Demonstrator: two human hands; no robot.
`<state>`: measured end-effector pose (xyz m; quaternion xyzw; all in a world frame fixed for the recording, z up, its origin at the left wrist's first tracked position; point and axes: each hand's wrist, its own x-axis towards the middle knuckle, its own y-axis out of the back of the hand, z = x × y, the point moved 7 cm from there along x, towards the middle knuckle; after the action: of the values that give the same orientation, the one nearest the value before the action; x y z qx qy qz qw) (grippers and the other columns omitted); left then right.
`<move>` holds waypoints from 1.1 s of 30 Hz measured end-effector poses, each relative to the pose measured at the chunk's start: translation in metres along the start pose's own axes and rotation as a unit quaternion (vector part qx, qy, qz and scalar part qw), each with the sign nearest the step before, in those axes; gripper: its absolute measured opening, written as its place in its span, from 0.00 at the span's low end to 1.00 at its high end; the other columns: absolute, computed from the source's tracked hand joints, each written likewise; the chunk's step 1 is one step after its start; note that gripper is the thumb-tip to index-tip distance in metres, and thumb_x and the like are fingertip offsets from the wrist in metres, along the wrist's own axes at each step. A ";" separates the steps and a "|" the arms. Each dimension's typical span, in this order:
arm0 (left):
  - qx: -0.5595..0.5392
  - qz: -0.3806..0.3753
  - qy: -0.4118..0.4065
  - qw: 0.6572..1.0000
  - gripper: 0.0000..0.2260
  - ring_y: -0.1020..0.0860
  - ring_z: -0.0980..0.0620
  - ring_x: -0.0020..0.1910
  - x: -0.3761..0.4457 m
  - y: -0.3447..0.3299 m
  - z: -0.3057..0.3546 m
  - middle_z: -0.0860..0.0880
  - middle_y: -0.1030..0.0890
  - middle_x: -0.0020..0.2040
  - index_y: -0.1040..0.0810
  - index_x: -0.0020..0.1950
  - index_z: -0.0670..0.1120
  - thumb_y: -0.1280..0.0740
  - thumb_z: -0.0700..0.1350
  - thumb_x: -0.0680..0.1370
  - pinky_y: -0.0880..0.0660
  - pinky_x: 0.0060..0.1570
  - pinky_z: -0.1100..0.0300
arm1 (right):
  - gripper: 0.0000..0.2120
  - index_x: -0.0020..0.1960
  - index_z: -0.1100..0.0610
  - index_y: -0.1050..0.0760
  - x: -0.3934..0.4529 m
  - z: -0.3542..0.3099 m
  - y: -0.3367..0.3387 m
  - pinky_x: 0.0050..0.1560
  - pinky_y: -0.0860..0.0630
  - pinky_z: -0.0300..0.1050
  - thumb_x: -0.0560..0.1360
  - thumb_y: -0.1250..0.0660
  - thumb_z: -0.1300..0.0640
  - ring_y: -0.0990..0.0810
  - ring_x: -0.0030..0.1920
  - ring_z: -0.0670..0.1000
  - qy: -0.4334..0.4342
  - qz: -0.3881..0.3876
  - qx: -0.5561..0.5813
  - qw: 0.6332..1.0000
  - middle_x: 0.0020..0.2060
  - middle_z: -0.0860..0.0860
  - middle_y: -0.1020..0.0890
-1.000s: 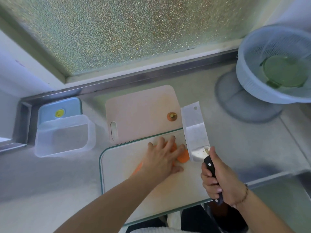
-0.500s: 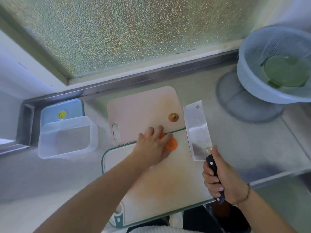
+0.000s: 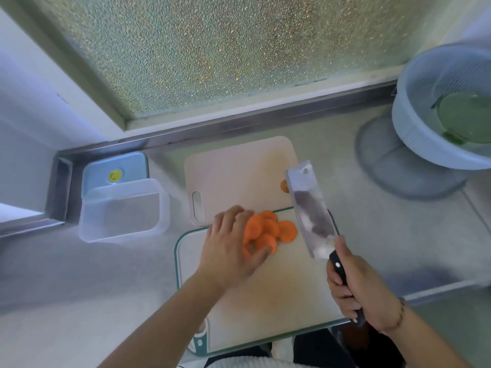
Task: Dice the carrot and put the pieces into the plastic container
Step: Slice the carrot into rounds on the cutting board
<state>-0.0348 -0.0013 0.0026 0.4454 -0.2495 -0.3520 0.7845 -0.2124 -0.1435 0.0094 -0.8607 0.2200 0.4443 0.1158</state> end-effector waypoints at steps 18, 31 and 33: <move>-0.066 0.081 -0.041 0.994 0.15 0.21 0.45 0.49 -0.094 -0.015 -0.017 0.48 0.23 0.57 0.26 0.60 0.46 0.30 0.47 0.75 0.22 0.48 0.53 | 0.27 0.29 0.54 0.38 0.008 0.034 -0.079 0.32 0.36 0.40 0.72 0.51 0.32 0.34 0.26 0.44 0.164 -0.003 -0.375 0.912 0.22 0.47 0.33; -0.097 0.125 -0.039 0.987 0.09 0.20 0.48 0.47 -0.100 -0.016 -0.022 0.48 0.19 0.49 0.23 0.57 0.49 0.30 0.45 0.77 0.21 0.43 0.55 | 0.29 0.28 0.55 0.35 -0.028 0.024 -0.087 0.35 0.33 0.39 0.69 0.50 0.31 0.30 0.28 0.45 0.174 0.009 -0.354 0.919 0.23 0.47 0.27; -0.107 0.126 -0.034 0.986 0.09 0.20 0.49 0.47 -0.100 -0.015 -0.023 0.48 0.19 0.49 0.23 0.56 0.49 0.30 0.45 0.76 0.21 0.44 0.56 | 0.29 0.27 0.55 0.35 -0.029 0.024 -0.090 0.37 0.31 0.42 0.69 0.51 0.31 0.30 0.29 0.46 0.174 0.012 -0.357 0.918 0.24 0.46 0.26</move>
<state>-0.0862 0.0827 -0.0293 0.3120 -0.2913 -0.2902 0.8565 -0.2006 -0.0477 0.0195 -0.9056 0.0739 0.3381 -0.2452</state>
